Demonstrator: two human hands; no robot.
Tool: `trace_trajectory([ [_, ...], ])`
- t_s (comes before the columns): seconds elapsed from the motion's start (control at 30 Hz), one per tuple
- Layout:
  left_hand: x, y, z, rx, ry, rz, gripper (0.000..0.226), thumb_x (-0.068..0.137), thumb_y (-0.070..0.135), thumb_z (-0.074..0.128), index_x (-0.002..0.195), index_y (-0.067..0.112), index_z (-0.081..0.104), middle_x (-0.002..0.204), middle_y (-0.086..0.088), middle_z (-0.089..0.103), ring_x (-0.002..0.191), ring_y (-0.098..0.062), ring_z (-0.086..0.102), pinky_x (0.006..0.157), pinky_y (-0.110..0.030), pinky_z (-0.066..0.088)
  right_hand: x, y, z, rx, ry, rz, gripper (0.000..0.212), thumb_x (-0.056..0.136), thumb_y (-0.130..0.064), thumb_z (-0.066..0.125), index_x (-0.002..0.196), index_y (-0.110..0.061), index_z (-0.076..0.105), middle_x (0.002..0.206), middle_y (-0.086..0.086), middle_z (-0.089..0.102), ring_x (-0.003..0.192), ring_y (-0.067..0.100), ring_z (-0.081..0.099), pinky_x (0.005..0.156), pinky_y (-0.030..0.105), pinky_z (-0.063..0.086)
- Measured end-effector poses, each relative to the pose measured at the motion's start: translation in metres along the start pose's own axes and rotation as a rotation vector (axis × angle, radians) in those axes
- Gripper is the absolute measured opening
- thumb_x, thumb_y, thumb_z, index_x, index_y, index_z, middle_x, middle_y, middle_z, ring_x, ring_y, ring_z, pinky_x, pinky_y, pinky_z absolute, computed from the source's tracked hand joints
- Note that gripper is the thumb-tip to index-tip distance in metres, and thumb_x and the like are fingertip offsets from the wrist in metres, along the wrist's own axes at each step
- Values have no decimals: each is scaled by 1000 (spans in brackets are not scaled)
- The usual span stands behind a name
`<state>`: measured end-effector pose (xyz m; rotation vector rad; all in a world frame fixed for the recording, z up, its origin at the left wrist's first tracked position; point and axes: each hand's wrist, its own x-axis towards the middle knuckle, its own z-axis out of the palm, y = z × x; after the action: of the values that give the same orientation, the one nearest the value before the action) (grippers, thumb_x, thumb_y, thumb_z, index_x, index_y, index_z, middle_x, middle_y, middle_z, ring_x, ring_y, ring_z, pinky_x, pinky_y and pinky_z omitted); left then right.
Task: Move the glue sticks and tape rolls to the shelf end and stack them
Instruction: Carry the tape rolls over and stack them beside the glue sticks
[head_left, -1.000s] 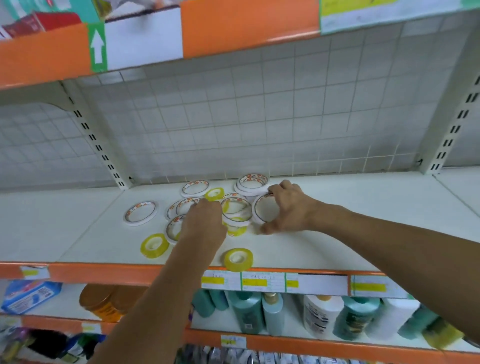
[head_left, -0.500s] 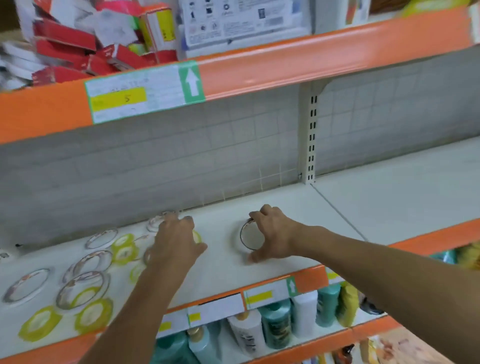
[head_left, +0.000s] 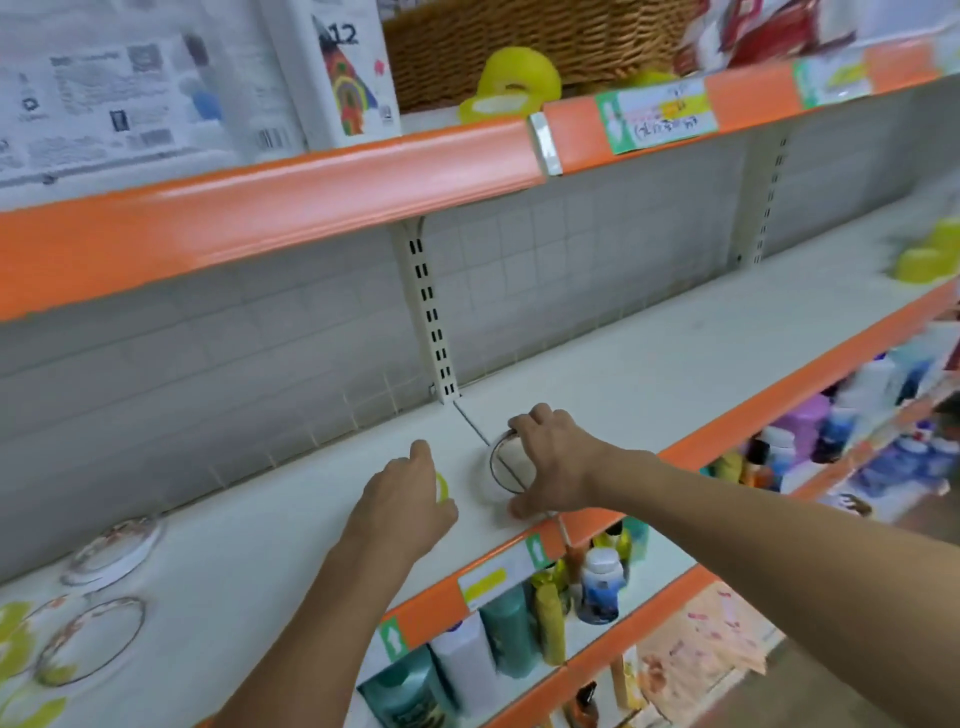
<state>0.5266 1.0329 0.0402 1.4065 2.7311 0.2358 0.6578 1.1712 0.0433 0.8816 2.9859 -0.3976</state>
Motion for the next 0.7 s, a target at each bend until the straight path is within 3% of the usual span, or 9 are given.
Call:
trace_trajectory([
  [0.17, 21, 58, 16, -6, -15, 97, 42, 93, 39, 56, 124, 14, 43, 115, -10, 57, 104, -29, 57, 82, -37, 50, -19, 56, -13, -14, 24, 66, 95, 76, -53, 76, 146, -9, 31, 139, 10, 36, 128, 30, 37, 107, 39, 40],
  [0.57, 84, 179, 36, 9, -6, 297, 45, 88, 49, 63, 120, 18, 52, 113, -5, 63, 97, -22, 60, 71, -27, 45, -43, 185, -40, 64, 62, 273, 94, 75, -54, 77, 146, -11, 33, 137, 9, 39, 126, 29, 40, 105, 41, 43],
  [0.7, 118, 210, 44, 2, -13, 358, 48, 87, 47, 65, 124, 18, 54, 119, -2, 62, 104, -20, 59, 77, -25, 44, -35, 224, -47, 74, 77, 328, 94, 74, -54, 78, 145, -11, 34, 137, 10, 40, 125, 29, 41, 105, 40, 43],
])
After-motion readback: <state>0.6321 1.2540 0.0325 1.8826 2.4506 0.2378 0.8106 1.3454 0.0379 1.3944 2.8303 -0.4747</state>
